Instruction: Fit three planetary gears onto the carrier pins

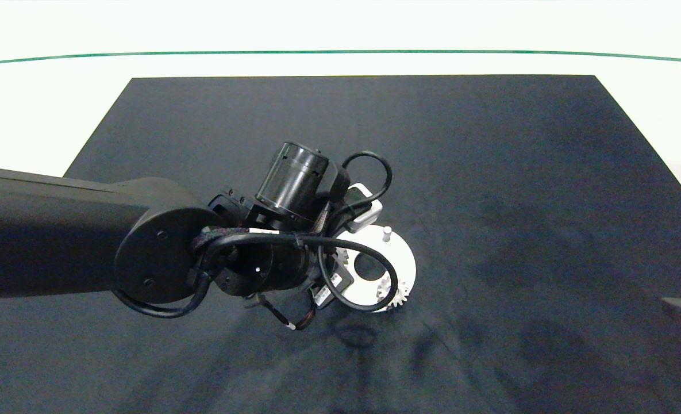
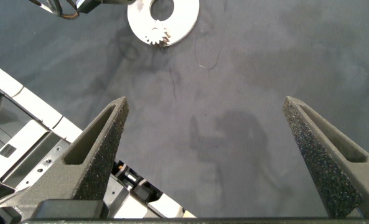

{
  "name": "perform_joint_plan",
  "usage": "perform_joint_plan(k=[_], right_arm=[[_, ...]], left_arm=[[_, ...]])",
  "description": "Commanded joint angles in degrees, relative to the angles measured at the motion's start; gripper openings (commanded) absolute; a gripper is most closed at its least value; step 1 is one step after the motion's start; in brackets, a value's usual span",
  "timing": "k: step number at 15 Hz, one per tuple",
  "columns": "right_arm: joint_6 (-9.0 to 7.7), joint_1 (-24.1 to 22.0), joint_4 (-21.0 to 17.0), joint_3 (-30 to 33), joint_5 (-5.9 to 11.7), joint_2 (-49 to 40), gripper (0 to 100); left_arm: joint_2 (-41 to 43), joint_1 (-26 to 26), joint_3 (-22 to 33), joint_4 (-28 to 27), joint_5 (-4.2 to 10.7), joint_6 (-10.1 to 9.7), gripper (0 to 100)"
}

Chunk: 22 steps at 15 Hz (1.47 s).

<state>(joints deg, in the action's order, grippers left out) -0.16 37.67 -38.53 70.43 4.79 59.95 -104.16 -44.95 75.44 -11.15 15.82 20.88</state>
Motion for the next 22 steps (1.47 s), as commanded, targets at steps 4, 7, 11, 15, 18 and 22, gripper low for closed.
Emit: perform_joint_plan(k=[4,7,11,15,18,22], right_arm=[[-0.02,0.0,-0.2,0.0,0.04,0.0,100],[-0.02,0.0,-0.2,0.0,0.04,0.0,100],[0.07,0.0,-0.1,0.1,0.04,0.0,100],[0.07,0.0,-0.2,0.0,0.04,0.0,100],[0.07,-0.1,-0.2,0.0,0.04,0.0,100],[0.16,0.0,-0.2,-0.2,-0.04,-0.5,100]], left_arm=[[-0.5,-0.1,0.6,-0.2,0.17,0.12,16],[-0.9,-0.1,0.6,-0.2,0.17,0.12,16],[-1.0,-0.1,0.9,-0.2,0.88,0.12,100],[-0.9,-0.2,1.1,-1.1,0.88,0.12,100],[-0.2,-0.1,1.2,-1.5,0.88,0.12,100],[1.2,0.3,3.6,-2.5,0.88,0.04,100]])
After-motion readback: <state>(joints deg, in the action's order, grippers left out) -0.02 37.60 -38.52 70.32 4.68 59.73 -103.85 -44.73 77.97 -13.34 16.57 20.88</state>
